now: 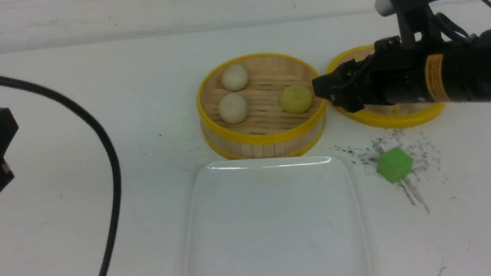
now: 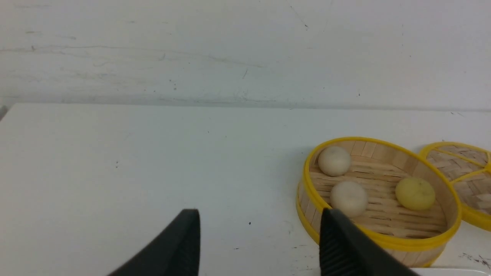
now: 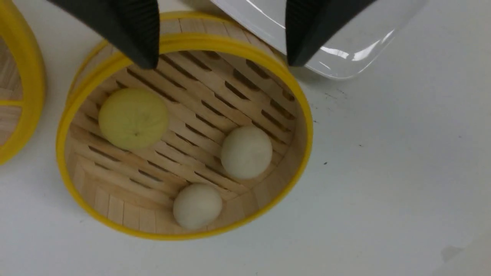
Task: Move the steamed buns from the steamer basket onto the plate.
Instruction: Use the right arm to grab the steamed stuffed bun that is closest to it
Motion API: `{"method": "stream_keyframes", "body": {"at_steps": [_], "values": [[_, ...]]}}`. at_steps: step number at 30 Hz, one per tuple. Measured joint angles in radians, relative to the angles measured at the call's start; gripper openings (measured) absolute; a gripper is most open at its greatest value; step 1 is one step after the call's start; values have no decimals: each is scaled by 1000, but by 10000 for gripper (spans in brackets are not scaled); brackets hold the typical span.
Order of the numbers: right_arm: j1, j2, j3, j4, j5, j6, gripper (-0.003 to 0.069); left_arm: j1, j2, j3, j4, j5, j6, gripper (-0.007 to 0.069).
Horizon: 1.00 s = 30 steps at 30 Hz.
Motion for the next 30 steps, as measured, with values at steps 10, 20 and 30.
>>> {"method": "stream_keyframes", "body": {"at_steps": [10, 20, 30], "values": [[-72, 1, -58, 0, -88, 25, 441, 0, 10, 0, 0, 0, 0, 428], [-75, 34, -288, 0, -102, 52, 441, 0, 80, 0, -8, 0, -2, 428], [-75, 63, -291, 10, -112, 131, 376, 0, 89, 0, -19, -4, -4, 409]]}}
